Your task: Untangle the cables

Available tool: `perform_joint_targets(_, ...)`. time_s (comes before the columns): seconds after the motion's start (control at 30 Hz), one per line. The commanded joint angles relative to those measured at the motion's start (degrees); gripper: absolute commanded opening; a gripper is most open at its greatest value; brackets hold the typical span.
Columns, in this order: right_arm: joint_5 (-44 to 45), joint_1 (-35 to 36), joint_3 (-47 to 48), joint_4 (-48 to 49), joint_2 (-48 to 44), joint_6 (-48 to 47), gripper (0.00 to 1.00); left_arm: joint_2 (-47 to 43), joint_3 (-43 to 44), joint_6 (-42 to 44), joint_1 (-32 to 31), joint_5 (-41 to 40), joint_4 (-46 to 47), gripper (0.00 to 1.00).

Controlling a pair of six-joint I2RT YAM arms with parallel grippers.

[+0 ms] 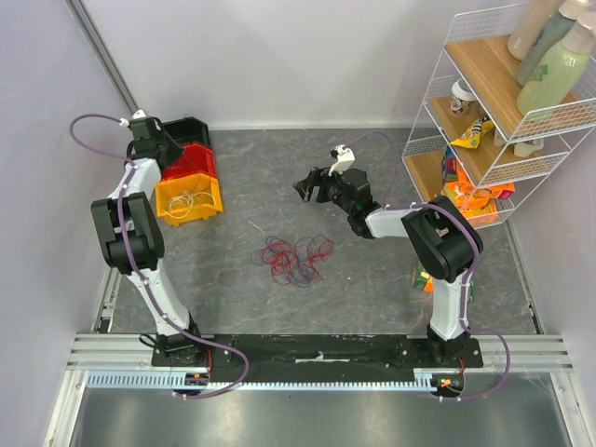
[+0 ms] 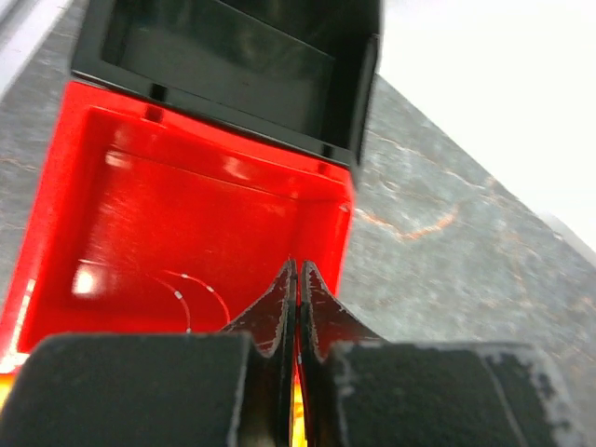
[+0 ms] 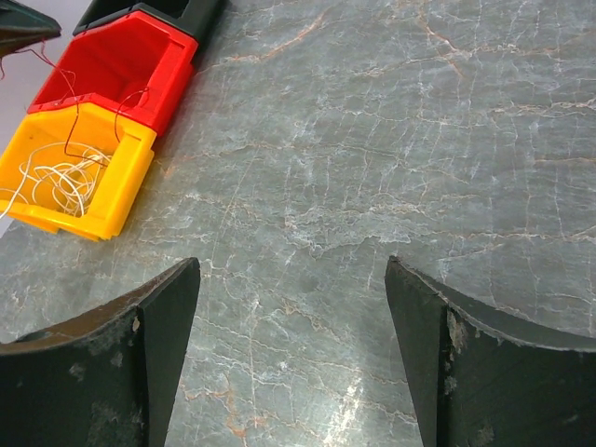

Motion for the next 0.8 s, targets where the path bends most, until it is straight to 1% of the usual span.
perform_joint_targets(0.0,-1.01,-0.26,2.70,3.06,0.92,0.61,0.88,-9.34,-1.40,-4.38,-0.06,8.19,6.84,0.02)
perform_joint_targets(0.07,-1.19,-0.26,2.52,3.15,0.92,0.62,0.88,-12.07,-2.82,-5.26,0.03,10.30,11.51,0.02)
perform_joint_targets(0.2,-1.36,-0.26,2.08,3.50,0.57,0.62,0.88,-14.98,-5.45,-6.23,0.12,13.47,26.69,0.02)
perform_joint_targets(0.33,-1.45,-0.35,2.00,3.50,0.57,0.53,0.88,-14.99,-5.46,-3.78,0.21,10.32,34.45,0.02)
perform_joint_targets(0.43,-1.71,-0.26,2.34,3.50,1.01,0.62,0.88,-13.41,-3.97,-0.35,0.21,8.03,35.53,0.02)
perform_joint_targets(0.57,-2.15,-0.44,2.61,3.94,1.36,0.88,0.88,-10.95,-4.31,5.80,0.21,5.66,37.72,0.02)
perform_joint_targets(0.67,-2.16,-0.35,2.78,3.94,1.53,0.97,0.88,-9.45,-4.75,9.32,0.12,3.90,35.27,0.02)
perform_joint_targets(0.77,-2.59,-0.53,3.05,4.12,1.89,1.40,0.88,-9.10,-7.12,11.60,0.21,2.14,34.82,0.02)
